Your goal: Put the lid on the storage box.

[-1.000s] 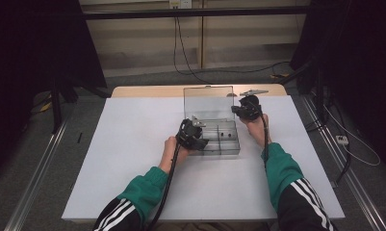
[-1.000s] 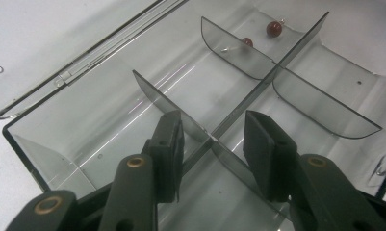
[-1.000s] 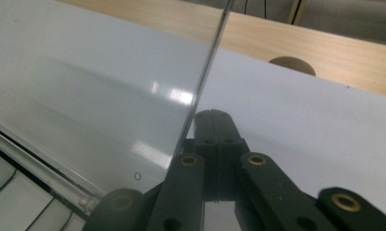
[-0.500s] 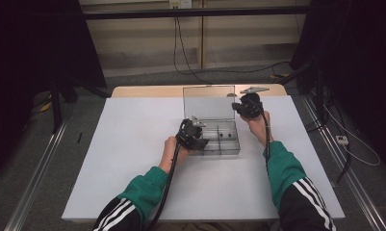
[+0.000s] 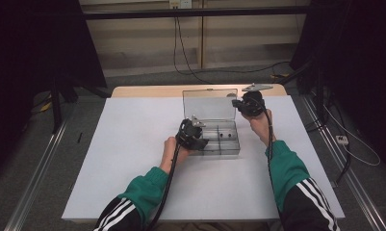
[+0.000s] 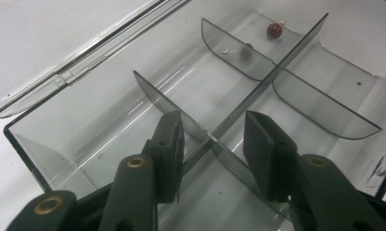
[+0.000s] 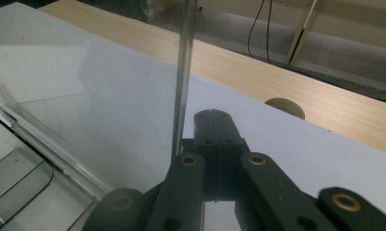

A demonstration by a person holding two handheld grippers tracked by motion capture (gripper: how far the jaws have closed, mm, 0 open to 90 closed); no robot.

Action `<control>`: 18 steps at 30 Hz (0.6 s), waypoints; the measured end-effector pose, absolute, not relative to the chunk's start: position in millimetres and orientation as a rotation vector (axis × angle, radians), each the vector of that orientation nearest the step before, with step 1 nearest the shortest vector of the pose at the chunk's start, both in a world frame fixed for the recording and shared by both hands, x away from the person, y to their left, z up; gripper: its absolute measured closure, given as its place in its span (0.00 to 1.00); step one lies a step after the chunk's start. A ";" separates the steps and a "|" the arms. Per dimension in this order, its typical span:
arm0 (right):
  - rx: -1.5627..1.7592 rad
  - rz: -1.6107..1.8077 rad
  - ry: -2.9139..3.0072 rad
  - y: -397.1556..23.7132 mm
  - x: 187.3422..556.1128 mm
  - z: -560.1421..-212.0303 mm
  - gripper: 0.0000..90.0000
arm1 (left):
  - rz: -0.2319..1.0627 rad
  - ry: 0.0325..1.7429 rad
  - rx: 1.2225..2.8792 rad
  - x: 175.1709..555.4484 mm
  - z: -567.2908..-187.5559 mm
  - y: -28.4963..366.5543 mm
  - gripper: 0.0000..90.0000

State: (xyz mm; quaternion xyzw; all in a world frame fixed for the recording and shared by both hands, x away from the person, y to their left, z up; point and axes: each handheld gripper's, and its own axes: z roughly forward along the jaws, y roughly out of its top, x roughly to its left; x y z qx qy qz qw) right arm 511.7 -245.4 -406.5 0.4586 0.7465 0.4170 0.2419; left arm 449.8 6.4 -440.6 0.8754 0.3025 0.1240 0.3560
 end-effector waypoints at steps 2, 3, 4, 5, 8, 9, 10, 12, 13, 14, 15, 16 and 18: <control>1.245 1.150 2.042 -245.4 510.4 -404.5 1.00 | 0.321 0.784 2.261 449.8 -440.6 6.4 0.66; 1.243 1.152 2.045 -245.1 509.8 -403.7 1.00 | 0.318 0.786 2.259 449.7 -440.6 6.6 0.65; 1.241 1.153 2.046 -245.1 509.4 -403.2 1.00 | 0.319 0.793 2.256 449.6 -440.6 6.8 0.65; 1.241 1.154 2.049 -245.4 508.9 -402.8 1.00 | 0.321 0.800 2.250 449.4 -440.8 7.1 0.65; 1.234 1.145 2.060 -246.2 508.1 -402.3 1.00 | 0.347 0.811 2.244 446.5 -440.7 7.6 0.60; 1.229 1.148 2.064 -246.5 507.7 -401.8 1.00 | 0.343 0.804 2.242 445.7 -439.6 9.0 0.56; 1.228 1.149 2.068 -246.6 507.3 -401.1 1.00 | 0.345 0.805 2.235 444.7 -437.7 11.1 0.54; 1.214 1.149 2.077 -246.7 506.6 -399.9 1.00 | 0.351 0.812 2.230 442.5 -432.5 17.0 0.45; 1.216 1.150 2.079 -246.8 506.1 -399.3 1.00 | 0.344 0.807 2.226 441.4 -429.8 21.3 0.42; 1.214 1.152 2.081 -247.0 505.4 -398.8 1.00 | 0.355 0.812 2.221 439.0 -426.9 25.8 0.39; 1.209 1.155 2.083 -247.3 504.5 -398.3 1.00 | 0.354 0.801 2.216 436.9 -423.6 30.9 0.33; 1.203 1.153 2.087 -247.4 503.6 -398.1 1.00 | 0.374 0.800 2.209 433.7 -419.8 36.1 0.31; 1.182 1.160 2.101 -248.1 500.6 -397.6 1.00 | 0.435 0.796 2.185 426.2 -412.1 47.0 0.20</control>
